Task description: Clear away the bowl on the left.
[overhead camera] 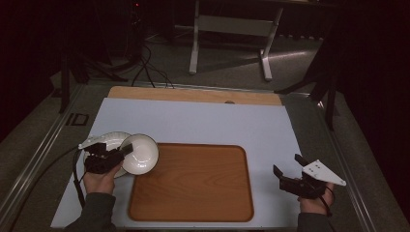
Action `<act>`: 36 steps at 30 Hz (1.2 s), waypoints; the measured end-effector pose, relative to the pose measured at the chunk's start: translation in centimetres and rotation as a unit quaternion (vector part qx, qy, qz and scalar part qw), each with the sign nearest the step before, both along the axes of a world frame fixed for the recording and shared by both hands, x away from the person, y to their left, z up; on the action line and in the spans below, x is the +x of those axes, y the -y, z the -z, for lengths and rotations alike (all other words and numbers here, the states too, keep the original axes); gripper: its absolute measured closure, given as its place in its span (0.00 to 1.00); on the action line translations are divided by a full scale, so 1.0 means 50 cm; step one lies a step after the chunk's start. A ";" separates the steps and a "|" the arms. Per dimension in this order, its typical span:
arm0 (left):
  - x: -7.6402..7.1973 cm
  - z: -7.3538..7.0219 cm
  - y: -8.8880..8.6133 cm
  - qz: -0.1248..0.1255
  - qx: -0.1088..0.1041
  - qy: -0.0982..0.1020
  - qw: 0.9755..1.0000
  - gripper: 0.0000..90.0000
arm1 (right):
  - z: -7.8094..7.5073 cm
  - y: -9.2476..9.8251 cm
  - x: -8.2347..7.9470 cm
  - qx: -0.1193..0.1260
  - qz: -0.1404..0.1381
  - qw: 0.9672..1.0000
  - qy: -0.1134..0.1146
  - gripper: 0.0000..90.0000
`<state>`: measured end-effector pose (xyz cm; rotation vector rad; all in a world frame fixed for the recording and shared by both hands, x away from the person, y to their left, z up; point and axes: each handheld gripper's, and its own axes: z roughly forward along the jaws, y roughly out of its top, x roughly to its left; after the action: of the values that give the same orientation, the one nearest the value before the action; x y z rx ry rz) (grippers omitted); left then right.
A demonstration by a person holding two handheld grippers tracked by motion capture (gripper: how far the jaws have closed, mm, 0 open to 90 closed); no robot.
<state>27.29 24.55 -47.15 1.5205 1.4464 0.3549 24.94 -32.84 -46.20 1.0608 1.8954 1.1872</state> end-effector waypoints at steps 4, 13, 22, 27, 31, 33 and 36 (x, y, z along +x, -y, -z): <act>0.001 0.000 0.004 0.003 -0.004 -0.002 1.000 0.89 | 0.000 0.000 0.000 0.000 0.000 1.000 0.000 0.15; 0.003 0.002 0.014 0.009 -0.006 -0.008 1.000 0.89 | 0.000 -0.001 -0.001 0.001 -0.001 1.000 0.000 0.15; 0.005 0.004 0.029 0.022 -0.002 -0.011 1.000 0.89 | 0.000 -0.001 -0.001 0.000 -0.001 1.000 0.000 0.15; 0.007 0.004 0.037 0.029 -0.001 -0.012 1.000 0.89 | 0.000 -0.001 -0.001 0.000 -0.001 1.000 0.000 0.15; 0.008 0.005 0.043 0.034 0.002 -0.012 0.999 0.89 | 0.000 -0.001 -0.001 0.000 -0.001 1.000 0.000 0.15; 0.008 0.005 0.045 0.037 0.003 -0.013 0.999 0.89 | 0.000 -0.001 -0.001 -0.001 -0.001 1.000 0.000 0.15; 0.009 0.006 0.049 0.040 0.005 -0.014 0.999 0.89 | 0.000 -0.001 -0.001 0.000 0.000 1.000 0.000 0.15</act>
<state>27.74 22.08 -47.46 1.5926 1.4030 0.2946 24.86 -32.81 -46.20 1.0605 1.8955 1.1883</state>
